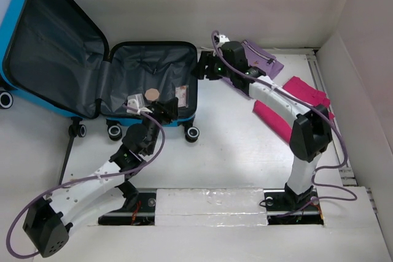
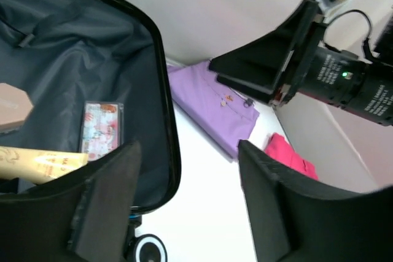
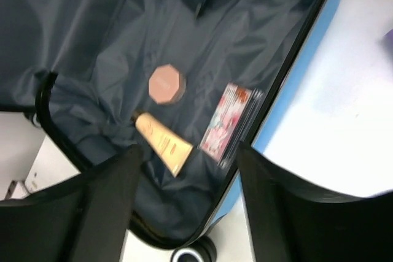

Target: Pack the luggage

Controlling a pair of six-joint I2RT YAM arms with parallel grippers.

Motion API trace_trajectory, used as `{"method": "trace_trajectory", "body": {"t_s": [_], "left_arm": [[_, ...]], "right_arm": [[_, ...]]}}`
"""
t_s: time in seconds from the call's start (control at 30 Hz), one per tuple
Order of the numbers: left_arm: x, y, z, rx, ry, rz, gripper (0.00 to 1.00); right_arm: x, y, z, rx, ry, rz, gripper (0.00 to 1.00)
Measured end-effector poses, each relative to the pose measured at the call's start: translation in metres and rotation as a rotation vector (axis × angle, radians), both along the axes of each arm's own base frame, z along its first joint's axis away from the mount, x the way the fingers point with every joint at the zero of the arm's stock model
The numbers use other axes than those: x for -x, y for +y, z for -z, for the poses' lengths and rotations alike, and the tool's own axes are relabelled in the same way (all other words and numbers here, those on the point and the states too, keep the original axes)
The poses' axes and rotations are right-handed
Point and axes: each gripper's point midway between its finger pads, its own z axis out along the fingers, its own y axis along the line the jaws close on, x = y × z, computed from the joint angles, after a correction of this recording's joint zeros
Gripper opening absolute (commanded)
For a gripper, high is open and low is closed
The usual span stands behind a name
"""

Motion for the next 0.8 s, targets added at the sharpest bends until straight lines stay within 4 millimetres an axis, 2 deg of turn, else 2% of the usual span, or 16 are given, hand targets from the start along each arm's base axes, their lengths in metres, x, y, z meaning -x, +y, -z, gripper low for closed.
{"method": "trace_trajectory", "body": {"t_s": [0.03, 0.07, 0.1, 0.13, 0.17, 0.2, 0.3, 0.37, 0.5, 0.53, 0.57, 0.6, 0.63, 0.7, 0.8], "left_arm": [[-0.001, -0.003, 0.002, -0.009, 0.006, 0.007, 0.55], [-0.003, -0.008, 0.005, -0.021, 0.015, 0.021, 0.45], [-0.005, -0.014, 0.005, -0.031, 0.021, 0.037, 0.38], [-0.007, -0.021, 0.005, -0.038, 0.026, 0.056, 0.27], [-0.01, -0.03, 0.008, -0.056, 0.04, 0.082, 0.07], [-0.011, -0.041, 0.012, -0.072, 0.054, 0.114, 0.0], [-0.014, -0.068, 0.026, -0.124, 0.093, 0.203, 0.0], [-0.018, -0.083, 0.035, -0.147, 0.119, 0.252, 0.0], [-0.03, -0.119, 0.041, -0.172, 0.165, 0.335, 0.0], [-0.035, -0.13, 0.038, -0.175, 0.173, 0.35, 0.05], [-0.04, -0.145, 0.034, -0.179, 0.179, 0.368, 0.17], [-0.046, -0.16, 0.029, -0.179, 0.186, 0.383, 0.35], [-0.053, -0.174, 0.025, -0.176, 0.193, 0.393, 0.45], [-0.071, -0.208, 0.014, -0.157, 0.225, 0.407, 0.67], [-0.107, -0.246, 0.012, -0.133, 0.278, 0.39, 0.67]], "right_arm": [[0.004, 0.002, 0.006, 0.006, 0.011, -0.008, 0.6], [0.008, 0.001, 0.012, 0.014, 0.02, -0.008, 0.32], [0.013, -0.003, 0.019, 0.027, 0.028, -0.005, 0.2], [0.018, -0.008, 0.026, 0.038, 0.04, 0.007, 0.1], [0.024, -0.018, 0.032, 0.056, 0.053, 0.032, 0.0], [0.028, -0.029, 0.035, 0.073, 0.053, 0.058, 0.0], [0.05, -0.07, 0.033, 0.102, 0.036, 0.158, 0.0], [0.068, -0.1, 0.021, 0.106, -0.005, 0.232, 0.0], [0.098, -0.156, -0.015, 0.06, -0.122, 0.381, 0.0], [0.106, -0.17, -0.023, 0.045, -0.149, 0.415, 0.04], [0.113, -0.183, -0.03, 0.029, -0.173, 0.447, 0.1], [0.12, -0.194, -0.035, 0.016, -0.191, 0.473, 0.16], [0.125, -0.205, -0.041, 0.003, -0.209, 0.499, 0.33], [0.133, -0.22, -0.051, -0.016, -0.237, 0.539, 0.45], [0.142, -0.228, -0.059, -0.023, -0.257, 0.549, 0.53]]}}
